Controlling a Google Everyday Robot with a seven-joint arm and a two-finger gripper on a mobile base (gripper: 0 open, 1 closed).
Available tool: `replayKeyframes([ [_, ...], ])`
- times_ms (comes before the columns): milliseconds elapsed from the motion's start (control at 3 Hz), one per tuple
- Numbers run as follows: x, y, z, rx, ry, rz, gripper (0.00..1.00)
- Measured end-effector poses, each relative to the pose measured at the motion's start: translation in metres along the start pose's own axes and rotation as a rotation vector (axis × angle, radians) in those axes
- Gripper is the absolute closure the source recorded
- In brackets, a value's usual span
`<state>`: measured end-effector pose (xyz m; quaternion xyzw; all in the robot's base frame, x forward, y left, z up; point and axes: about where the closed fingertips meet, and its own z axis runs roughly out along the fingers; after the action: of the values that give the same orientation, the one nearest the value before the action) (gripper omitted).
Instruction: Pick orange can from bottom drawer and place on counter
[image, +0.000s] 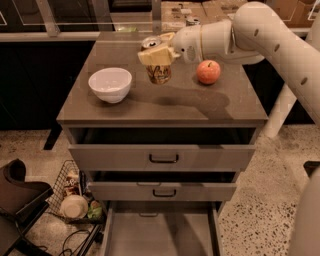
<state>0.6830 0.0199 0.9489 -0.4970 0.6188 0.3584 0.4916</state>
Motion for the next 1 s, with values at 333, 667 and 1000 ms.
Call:
replayKeyframes([
  [333,-0.003,-0.041,0.001,0.01,-0.011,0.01,1.0],
  [667,-0.013,-0.076,0.001,0.067,-0.026,0.003,1.0],
  [1000,-0.017,-0.105,0.01,0.163,-0.022,0.001,1.0],
])
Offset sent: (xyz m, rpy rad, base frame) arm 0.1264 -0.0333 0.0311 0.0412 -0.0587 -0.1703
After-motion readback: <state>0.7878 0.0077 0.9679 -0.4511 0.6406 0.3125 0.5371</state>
